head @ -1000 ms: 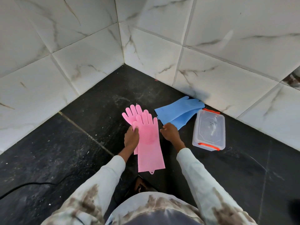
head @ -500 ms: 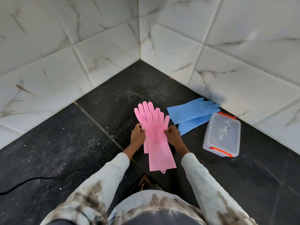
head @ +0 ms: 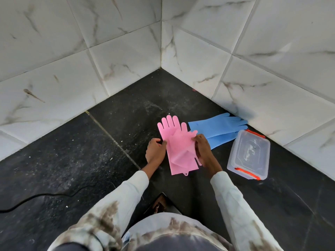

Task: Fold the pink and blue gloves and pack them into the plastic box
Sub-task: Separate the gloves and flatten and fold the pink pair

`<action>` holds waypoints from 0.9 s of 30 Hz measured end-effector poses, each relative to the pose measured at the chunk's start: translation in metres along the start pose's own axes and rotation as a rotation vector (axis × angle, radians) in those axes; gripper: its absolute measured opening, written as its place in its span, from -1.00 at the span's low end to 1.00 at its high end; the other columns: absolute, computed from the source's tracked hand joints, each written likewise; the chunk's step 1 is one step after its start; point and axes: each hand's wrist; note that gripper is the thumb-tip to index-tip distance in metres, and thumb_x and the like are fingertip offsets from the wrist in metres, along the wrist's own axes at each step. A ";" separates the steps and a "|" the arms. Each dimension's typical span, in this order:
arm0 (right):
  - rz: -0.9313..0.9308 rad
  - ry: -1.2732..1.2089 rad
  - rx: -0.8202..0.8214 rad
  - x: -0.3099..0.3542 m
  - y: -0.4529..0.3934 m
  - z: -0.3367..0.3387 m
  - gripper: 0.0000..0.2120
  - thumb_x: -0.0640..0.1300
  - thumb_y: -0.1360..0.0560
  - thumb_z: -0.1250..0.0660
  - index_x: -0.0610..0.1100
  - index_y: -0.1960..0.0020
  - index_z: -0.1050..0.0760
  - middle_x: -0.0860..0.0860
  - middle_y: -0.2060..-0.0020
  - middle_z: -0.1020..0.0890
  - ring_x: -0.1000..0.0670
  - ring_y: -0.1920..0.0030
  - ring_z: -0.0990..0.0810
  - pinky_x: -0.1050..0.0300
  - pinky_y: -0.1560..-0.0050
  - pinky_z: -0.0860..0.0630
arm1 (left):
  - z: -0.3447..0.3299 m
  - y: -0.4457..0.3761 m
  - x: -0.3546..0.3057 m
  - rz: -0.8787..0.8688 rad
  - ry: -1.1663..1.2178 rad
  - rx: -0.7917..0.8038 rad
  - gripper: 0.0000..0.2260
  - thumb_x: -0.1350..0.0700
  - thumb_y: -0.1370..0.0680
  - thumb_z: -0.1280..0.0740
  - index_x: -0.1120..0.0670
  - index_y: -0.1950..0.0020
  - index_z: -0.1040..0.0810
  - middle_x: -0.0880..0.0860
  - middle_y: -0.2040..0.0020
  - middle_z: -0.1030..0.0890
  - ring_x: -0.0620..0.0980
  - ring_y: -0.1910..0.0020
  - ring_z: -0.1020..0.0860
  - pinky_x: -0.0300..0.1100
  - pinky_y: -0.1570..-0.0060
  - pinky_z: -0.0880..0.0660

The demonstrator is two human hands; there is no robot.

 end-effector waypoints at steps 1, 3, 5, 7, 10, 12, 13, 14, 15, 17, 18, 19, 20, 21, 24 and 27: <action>0.007 0.001 0.009 0.001 -0.001 0.000 -0.86 -0.01 -0.69 -0.20 -0.08 -0.13 -0.35 -0.13 -0.12 -0.53 -0.12 -0.15 -0.53 0.03 -0.11 -0.50 | 0.003 -0.002 0.000 0.023 0.000 0.034 -0.58 -0.13 -0.70 -0.34 0.06 -0.48 -0.52 0.07 -0.34 -0.67 0.09 -0.24 -0.71 0.08 -0.30 -0.66; 0.021 -0.011 0.010 0.003 -0.002 0.001 -0.84 -0.01 -0.69 -0.20 -0.10 -0.15 -0.35 -0.17 -0.16 -0.54 -0.15 -0.17 -0.54 -0.04 -0.14 -0.51 | 0.007 -0.003 -0.001 0.042 -0.042 0.077 -0.55 -0.11 -0.70 -0.36 0.06 -0.53 -0.49 0.10 -0.31 -0.69 0.12 -0.23 -0.73 0.09 -0.29 -0.67; 0.018 -0.021 -0.032 0.005 0.000 0.006 -0.81 0.02 -0.69 -0.21 -0.10 -0.17 -0.36 -0.16 -0.16 -0.54 -0.16 -0.18 -0.54 -0.06 -0.15 -0.52 | 0.005 -0.002 -0.005 0.038 -0.064 0.090 -0.51 -0.09 -0.69 -0.39 0.07 -0.56 -0.45 0.12 -0.32 -0.69 0.14 -0.24 -0.73 0.09 -0.30 -0.67; -0.001 -0.028 -0.056 0.004 0.002 0.014 -0.70 0.06 -0.70 -0.20 -0.15 -0.27 -0.37 -0.20 -0.23 -0.56 -0.23 -0.23 -0.56 -0.17 -0.30 -0.55 | -0.003 0.001 -0.010 0.009 -0.098 0.107 -0.48 -0.10 -0.67 -0.42 0.10 -0.55 -0.45 0.12 -0.35 -0.67 0.13 -0.25 -0.72 0.08 -0.29 -0.67; -0.023 -0.004 -0.067 0.003 0.010 0.025 -0.56 0.11 -0.72 -0.16 -0.18 -0.45 -0.29 -0.23 -0.32 -0.55 -0.24 -0.24 -0.61 -0.13 -0.21 -0.61 | -0.011 0.000 -0.015 -0.021 -0.179 0.080 -0.58 -0.01 -0.67 -0.43 0.14 -0.47 -0.51 0.13 -0.33 -0.67 0.12 -0.26 -0.70 0.05 -0.27 -0.67; 0.002 0.039 -0.070 0.003 0.014 0.028 -0.58 0.10 -0.73 -0.14 -0.15 -0.45 -0.26 -0.21 -0.31 -0.54 -0.11 -0.10 -0.61 0.04 0.00 -0.59 | -0.012 -0.005 -0.015 -0.020 -0.190 0.082 -0.74 0.09 -0.67 -0.42 0.17 -0.32 -0.62 0.14 -0.24 -0.72 0.12 -0.19 -0.73 0.07 -0.25 -0.69; 0.006 0.058 -0.073 0.004 0.015 0.030 -0.61 0.10 -0.74 -0.13 -0.11 -0.44 -0.25 -0.19 -0.31 -0.53 -0.08 -0.07 -0.60 0.07 0.03 -0.58 | -0.010 -0.006 -0.015 -0.020 -0.182 0.087 -0.80 0.13 -0.66 -0.41 0.20 -0.22 -0.67 0.16 -0.18 -0.74 0.13 -0.14 -0.74 0.08 -0.23 -0.70; 0.000 0.065 -0.076 0.004 0.015 0.031 -0.64 0.11 -0.74 -0.13 -0.06 -0.44 -0.24 -0.17 -0.30 -0.53 -0.09 -0.09 -0.60 0.06 0.01 -0.59 | -0.009 -0.007 -0.015 -0.020 -0.164 0.079 -0.83 0.14 -0.66 -0.41 0.21 -0.16 -0.69 0.16 -0.15 -0.75 0.13 -0.12 -0.75 0.07 -0.22 -0.70; -0.013 0.064 -0.075 0.005 0.016 0.030 -0.65 0.12 -0.74 -0.13 -0.02 -0.43 -0.24 -0.16 -0.29 -0.54 -0.11 -0.11 -0.61 0.04 -0.03 -0.62 | -0.005 -0.007 -0.015 -0.020 -0.141 0.058 -0.85 0.13 -0.66 -0.42 0.19 -0.15 -0.67 0.15 -0.16 -0.75 0.14 -0.14 -0.74 0.05 -0.22 -0.69; -0.031 0.094 -0.070 0.007 0.017 0.028 -0.68 0.14 -0.73 -0.13 0.04 -0.42 -0.24 -0.13 -0.27 -0.55 -0.12 -0.14 -0.63 0.02 -0.04 -0.63 | 0.004 -0.007 -0.011 -0.009 -0.094 -0.008 -0.78 0.12 -0.65 -0.43 0.18 -0.26 -0.60 0.15 -0.19 -0.71 0.15 -0.18 -0.72 0.02 -0.21 -0.68; -0.027 0.127 -0.063 0.009 0.017 0.025 -0.69 0.14 -0.73 -0.13 0.06 -0.42 -0.24 -0.12 -0.27 -0.55 -0.11 -0.13 -0.63 0.04 -0.02 -0.62 | 0.010 -0.007 -0.007 0.000 -0.073 -0.037 -0.76 0.13 -0.65 -0.42 0.18 -0.29 -0.58 0.15 -0.18 -0.71 0.15 -0.17 -0.72 0.03 -0.22 -0.68; -0.014 0.158 -0.055 0.010 0.017 0.022 -0.70 0.12 -0.74 -0.13 0.07 -0.42 -0.24 -0.12 -0.28 -0.55 -0.10 -0.11 -0.62 0.08 0.03 -0.59 | 0.015 -0.008 -0.002 0.011 -0.052 -0.057 -0.77 0.15 -0.64 -0.41 0.18 -0.28 -0.57 0.16 -0.16 -0.71 0.15 -0.14 -0.72 0.06 -0.21 -0.69; 0.003 0.183 -0.042 0.012 0.016 0.019 -0.71 0.10 -0.75 -0.13 0.08 -0.43 -0.23 -0.12 -0.29 -0.54 -0.08 -0.09 -0.62 0.10 0.08 -0.56 | 0.021 -0.009 0.005 0.023 -0.032 -0.074 -0.79 0.17 -0.64 -0.39 0.18 -0.25 -0.56 0.17 -0.13 -0.71 0.15 -0.12 -0.73 0.08 -0.19 -0.70; 0.022 0.202 -0.020 0.013 0.015 0.013 -0.72 0.07 -0.75 -0.13 0.09 -0.44 -0.23 -0.13 -0.30 -0.53 -0.08 -0.08 -0.61 0.11 0.10 -0.55 | 0.028 -0.010 0.013 0.035 -0.012 -0.091 -0.81 0.19 -0.63 -0.36 0.19 -0.23 -0.57 0.18 -0.11 -0.71 0.16 -0.10 -0.73 0.10 -0.17 -0.71; 0.079 0.229 0.066 0.020 0.014 -0.001 -0.72 0.00 -0.75 -0.15 0.13 -0.44 -0.25 -0.14 -0.33 -0.51 -0.16 -0.14 -0.62 0.00 -0.01 -0.64 | 0.053 -0.015 0.041 0.067 0.035 -0.133 -0.83 0.24 -0.64 -0.32 0.22 -0.22 -0.57 0.21 -0.08 -0.71 0.20 -0.06 -0.74 0.15 -0.15 -0.71; 0.129 0.183 0.101 0.025 0.011 -0.007 -0.72 0.02 -0.74 -0.17 0.18 -0.43 -0.31 -0.11 -0.36 -0.52 -0.22 -0.27 -0.58 -0.22 -0.31 -0.60 | 0.075 -0.016 0.066 0.087 0.044 -0.125 -0.81 0.25 -0.64 -0.30 0.24 -0.24 -0.55 0.24 -0.08 -0.72 0.25 0.02 -0.77 0.18 -0.11 -0.73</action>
Point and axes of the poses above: each hand's wrist, its own y-axis away from the middle knuckle, its own z-axis out of the back of the hand, x = y × z
